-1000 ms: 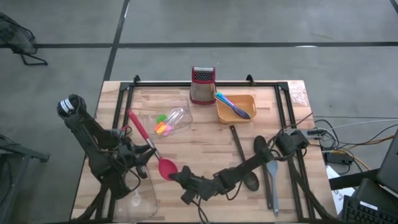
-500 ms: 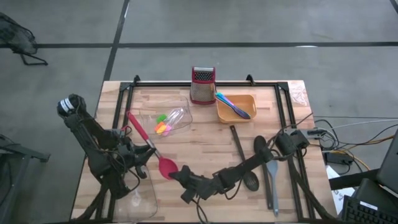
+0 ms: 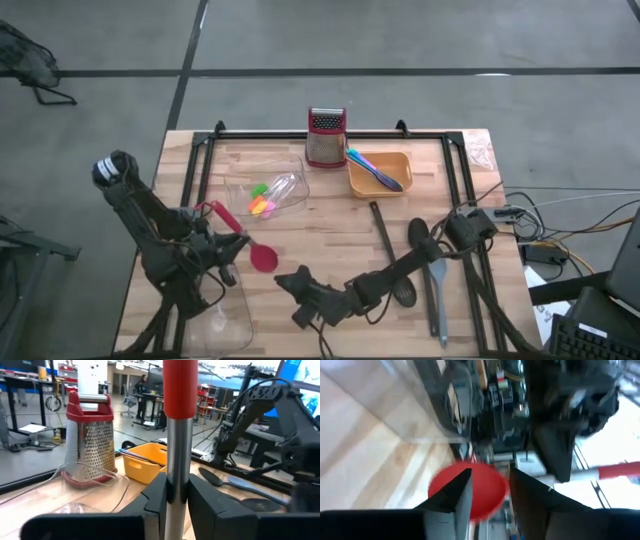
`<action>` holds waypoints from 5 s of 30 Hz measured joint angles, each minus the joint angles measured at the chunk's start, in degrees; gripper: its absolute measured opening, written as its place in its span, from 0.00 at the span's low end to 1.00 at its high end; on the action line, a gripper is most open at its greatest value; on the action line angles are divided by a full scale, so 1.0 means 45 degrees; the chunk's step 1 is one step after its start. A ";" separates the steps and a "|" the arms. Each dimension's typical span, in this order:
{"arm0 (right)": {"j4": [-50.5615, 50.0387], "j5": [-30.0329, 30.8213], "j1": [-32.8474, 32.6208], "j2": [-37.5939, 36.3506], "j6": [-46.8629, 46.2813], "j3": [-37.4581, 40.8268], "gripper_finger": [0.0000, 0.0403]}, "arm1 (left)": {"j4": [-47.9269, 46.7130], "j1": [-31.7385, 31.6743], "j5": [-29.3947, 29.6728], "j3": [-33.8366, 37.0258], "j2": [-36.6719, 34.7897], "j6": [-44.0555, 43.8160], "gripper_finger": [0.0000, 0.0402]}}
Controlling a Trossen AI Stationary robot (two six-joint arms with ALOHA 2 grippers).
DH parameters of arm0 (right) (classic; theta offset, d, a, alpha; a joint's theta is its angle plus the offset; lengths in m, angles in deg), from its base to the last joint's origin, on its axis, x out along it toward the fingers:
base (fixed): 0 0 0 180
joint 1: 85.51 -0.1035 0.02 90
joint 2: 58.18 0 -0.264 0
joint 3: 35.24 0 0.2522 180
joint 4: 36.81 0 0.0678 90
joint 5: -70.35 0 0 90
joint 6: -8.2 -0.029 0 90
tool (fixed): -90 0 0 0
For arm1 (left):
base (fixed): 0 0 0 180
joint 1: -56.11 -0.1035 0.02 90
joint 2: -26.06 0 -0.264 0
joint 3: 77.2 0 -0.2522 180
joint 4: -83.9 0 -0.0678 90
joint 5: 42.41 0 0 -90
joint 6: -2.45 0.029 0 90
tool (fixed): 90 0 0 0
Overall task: Pick & Place Kitchen Items
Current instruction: Put the red serving spoon into the bottom transparent bin, then put the black slotted serving spoon into the bottom transparent bin
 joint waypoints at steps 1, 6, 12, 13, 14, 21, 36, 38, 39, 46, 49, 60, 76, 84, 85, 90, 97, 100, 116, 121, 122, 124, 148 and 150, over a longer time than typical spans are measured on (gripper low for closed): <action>-0.0048 0.0305 -0.0030 0.0005 -0.0126 0.0004 0.34 | 0.0010 0.0063 -0.0041 -0.0004 -0.0044 0.0008 0.14; -0.0084 0.1193 -0.0126 -0.0005 -0.0517 0.0005 0.42 | 0.0082 0.0483 -0.0352 -0.0509 -0.0461 0.0852 0.14; -0.1067 0.1985 -0.0072 -0.0005 -0.1446 0.0024 0.46 | 0.0128 0.1062 -0.2723 -0.1455 -0.1000 0.1658 0.17; -0.1187 0.2097 -0.0066 -0.0005 -0.1556 0.0029 0.46 | 0.0215 0.1154 -0.3116 -0.1566 -0.1025 0.1534 0.16; -0.1363 0.2139 -0.0066 -0.0005 -0.1710 0.0029 0.46 | 0.0384 0.1283 -0.3410 -0.1612 -0.1024 0.1294 0.16; -0.2019 0.3151 -0.0066 0.0000 -0.1802 0.0044 0.42 | 0.1590 0.2338 -0.3995 -0.1520 -0.0523 0.0321 0.14; -0.3932 0.3177 0.0032 0.0010 -0.3707 0.0049 0.33 | 0.1186 0.4439 -0.6985 -0.1359 0.0334 -0.0962 0.18; -0.3937 0.3140 0.0027 0.0010 -0.3745 0.0049 0.32 | 0.1169 0.4428 -0.6897 -0.1197 0.0474 -0.1526 0.18; -0.3937 0.3136 0.0027 0.0010 -0.3740 0.0049 0.31 | 0.1257 0.4426 -0.6979 -0.1123 0.0545 -0.1707 0.18; -0.3946 0.3126 0.0094 0.0019 -0.3743 0.0049 0.29 | 0.1733 0.4427 -0.7831 -0.0472 0.1195 -0.3197 0.17; -0.3966 0.3119 0.0104 0.0019 -0.3743 0.0049 0.28 | 0.2067 0.4408 -0.8080 -0.0220 0.1417 -0.3754 0.18; -0.4011 0.3087 0.0172 0.0019 -0.3898 0.0049 0.31 | 0.2409 0.4402 -0.8429 0.0024 0.1649 -0.3694 0.31; -0.4078 0.3087 0.0206 0.0019 -0.4162 0.0053 0.41 | 0.0442 0.4370 -0.9750 0.0015 0.0650 -0.3208 0.63; -0.4117 0.3748 0.0236 0.0023 -0.3840 0.0058 0.42 | -0.0136 0.4384 -0.8516 -0.0076 -0.0598 -0.1783 0.63; -0.4117 0.3843 0.0236 0.0019 -0.3828 0.0058 0.41 | -0.0216 0.4390 -0.8143 -0.0119 -0.0772 -0.1465 0.63; -0.4126 0.3751 0.0245 0.0024 -0.4174 0.0058 0.37 | -0.0255 0.4379 -0.5788 -0.0302 -0.1622 0.0711 0.63; -0.5787 0.1268 0.0434 -0.0542 -0.6578 0.0073 0.30 | 0.0478 0.4194 -0.2320 -0.0257 -0.2181 0.3575 0.63; -0.7269 -0.0700 0.0815 -0.1178 -0.8458 0.0097 0.26 | 0.0498 0.3794 -0.2372 -0.0257 -0.2198 0.4630 0.63; -1.4871 -0.5700 0.2100 -0.3844 -1.5069 0.0211 0.13 | 0.3033 0.0957 -0.2313 -0.0241 -0.1622 1.0588 0.63; -1.4468 -0.6296 0.1655 -0.5401 -1.6011 0.1661 0.11 | 0.5719 0.0386 -0.2848 -0.0238 -0.1185 1.3965 0.63; -1.4060 -0.6485 0.1580 -0.5810 -1.6126 0.2144 0.11 | 0.6286 0.0229 -0.3107 -0.0238 -0.1115 1.4614 0.63; -1.3079 -0.6598 0.1445 -0.6668 -1.6211 0.3175 0.10 | 0.7389 -0.0111 -0.3909 -0.0238 -0.0986 1.5863 0.63; -1.2014 -0.6260 0.1316 -1.2156 -2.6629 1.0963 0.32 | 1.5958 -0.5271 -1.2677 -0.0005 -0.0169 2.4163 0.63; -1.2385 -0.6253 0.1319 -1.2004 -2.7362 1.1204 0.36 | 1.5946 -0.5299 -1.3018 -0.0005 -0.0177 2.4296 0.63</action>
